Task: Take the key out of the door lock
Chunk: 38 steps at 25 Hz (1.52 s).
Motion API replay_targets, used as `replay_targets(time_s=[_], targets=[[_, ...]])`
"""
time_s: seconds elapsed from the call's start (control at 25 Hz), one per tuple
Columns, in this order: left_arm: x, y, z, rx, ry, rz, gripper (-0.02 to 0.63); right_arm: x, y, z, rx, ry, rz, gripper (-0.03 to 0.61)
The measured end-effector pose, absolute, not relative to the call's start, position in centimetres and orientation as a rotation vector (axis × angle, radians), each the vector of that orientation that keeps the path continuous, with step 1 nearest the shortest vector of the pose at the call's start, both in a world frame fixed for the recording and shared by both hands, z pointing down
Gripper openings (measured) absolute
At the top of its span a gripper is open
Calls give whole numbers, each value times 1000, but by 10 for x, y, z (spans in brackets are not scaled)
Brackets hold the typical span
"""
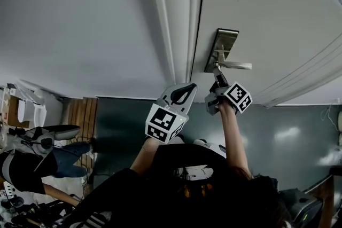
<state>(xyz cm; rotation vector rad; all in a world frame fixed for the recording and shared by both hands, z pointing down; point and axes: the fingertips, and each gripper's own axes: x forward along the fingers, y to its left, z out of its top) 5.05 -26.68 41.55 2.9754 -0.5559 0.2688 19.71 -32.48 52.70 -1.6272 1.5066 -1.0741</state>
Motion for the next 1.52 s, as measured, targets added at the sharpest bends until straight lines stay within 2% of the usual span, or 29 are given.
replay_targets(time_s=[0.44, 1.52], targets=[[45, -279, 412, 2970, -579, 245, 9, 201, -329, 523, -1408, 1332, -997, 35], [16, -288, 426, 2948, -505, 263, 9, 190, -297, 527, -1351, 1139, -1049, 21]])
